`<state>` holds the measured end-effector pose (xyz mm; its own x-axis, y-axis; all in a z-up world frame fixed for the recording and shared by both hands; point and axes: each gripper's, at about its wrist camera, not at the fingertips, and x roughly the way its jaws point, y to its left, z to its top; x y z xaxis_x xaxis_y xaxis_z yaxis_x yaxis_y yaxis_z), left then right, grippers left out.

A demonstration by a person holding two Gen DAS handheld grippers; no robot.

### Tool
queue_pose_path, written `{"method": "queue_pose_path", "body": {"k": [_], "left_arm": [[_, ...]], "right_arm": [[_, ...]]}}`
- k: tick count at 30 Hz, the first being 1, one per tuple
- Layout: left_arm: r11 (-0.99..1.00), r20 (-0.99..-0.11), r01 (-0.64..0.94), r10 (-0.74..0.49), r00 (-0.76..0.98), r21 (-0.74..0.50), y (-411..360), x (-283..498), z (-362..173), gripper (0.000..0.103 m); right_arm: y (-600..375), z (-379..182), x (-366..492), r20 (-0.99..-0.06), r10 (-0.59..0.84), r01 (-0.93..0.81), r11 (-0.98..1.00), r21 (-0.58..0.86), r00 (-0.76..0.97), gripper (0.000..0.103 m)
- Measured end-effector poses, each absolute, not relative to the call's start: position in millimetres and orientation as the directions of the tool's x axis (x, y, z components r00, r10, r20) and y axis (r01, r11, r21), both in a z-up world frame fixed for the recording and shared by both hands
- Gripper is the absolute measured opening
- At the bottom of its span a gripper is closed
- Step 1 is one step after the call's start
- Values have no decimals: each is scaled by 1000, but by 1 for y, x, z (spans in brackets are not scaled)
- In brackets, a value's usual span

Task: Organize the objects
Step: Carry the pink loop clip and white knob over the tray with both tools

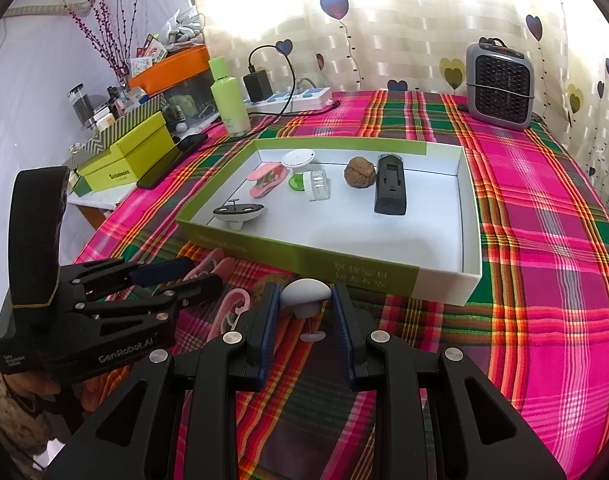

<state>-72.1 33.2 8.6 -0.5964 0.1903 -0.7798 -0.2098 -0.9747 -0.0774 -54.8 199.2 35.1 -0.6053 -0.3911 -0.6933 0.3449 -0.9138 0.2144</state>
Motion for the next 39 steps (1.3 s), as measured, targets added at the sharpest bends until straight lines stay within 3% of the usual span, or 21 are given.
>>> {"method": "queue_pose_path", "body": {"k": [5,25,39], "left_arm": [[-978,-778,-204,158,-608,-39,34,-71,9,21],[-967,-734,-246,218,-643,-71,41,-63,38,21],[-957,-732,-269,262,-629,-111,56,-101,49,21]], "right_arm": [[199,35,-55,-694,-391,345,-914,214,-604,27],[201,42,-56,-682,-389,344,-915,209,-619,27],[202,56,-79,-672,-359,331,-927,176,-648,27]]}}
